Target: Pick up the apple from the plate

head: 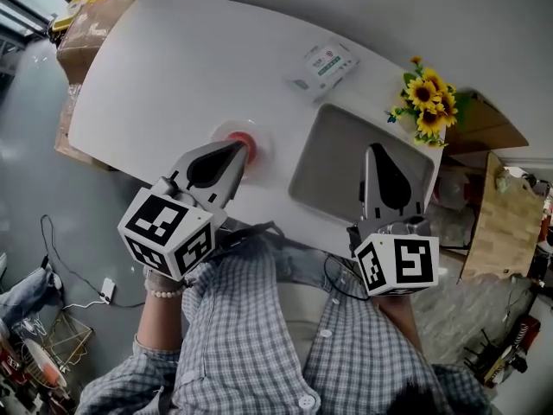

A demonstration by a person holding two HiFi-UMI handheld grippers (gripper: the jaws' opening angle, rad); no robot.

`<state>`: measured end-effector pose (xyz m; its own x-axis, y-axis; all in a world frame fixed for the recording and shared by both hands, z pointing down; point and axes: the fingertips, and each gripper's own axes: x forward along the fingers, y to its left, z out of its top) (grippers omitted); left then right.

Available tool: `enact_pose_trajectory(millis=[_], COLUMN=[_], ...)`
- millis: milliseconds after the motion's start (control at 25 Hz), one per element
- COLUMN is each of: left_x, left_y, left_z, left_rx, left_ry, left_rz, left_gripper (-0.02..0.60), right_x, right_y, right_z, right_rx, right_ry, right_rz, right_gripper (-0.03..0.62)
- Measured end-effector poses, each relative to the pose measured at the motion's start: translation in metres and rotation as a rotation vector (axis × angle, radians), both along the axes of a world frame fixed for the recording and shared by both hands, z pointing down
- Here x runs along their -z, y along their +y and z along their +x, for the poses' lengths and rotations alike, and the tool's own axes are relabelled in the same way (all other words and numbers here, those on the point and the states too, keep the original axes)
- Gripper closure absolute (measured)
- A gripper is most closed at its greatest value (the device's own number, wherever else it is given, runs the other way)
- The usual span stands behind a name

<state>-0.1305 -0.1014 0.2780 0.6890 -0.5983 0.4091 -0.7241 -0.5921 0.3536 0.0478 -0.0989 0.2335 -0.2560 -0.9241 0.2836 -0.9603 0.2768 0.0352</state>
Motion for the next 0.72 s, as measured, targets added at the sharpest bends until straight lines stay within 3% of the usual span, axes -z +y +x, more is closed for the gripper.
enact_pose_trajectory(millis=[720], left_x=[0.002], left_y=[0.024], left_z=[0.012], left_rx=[0.009], left_ry=[0.058], left_rz=[-0.057], left_gripper=[0.572], right_x=[-0.001], right_y=[0.003], right_z=[-0.015], right_rx=[0.077], right_ry=[-0.025], right_rz=[-0.004], right_gripper=[0.563])
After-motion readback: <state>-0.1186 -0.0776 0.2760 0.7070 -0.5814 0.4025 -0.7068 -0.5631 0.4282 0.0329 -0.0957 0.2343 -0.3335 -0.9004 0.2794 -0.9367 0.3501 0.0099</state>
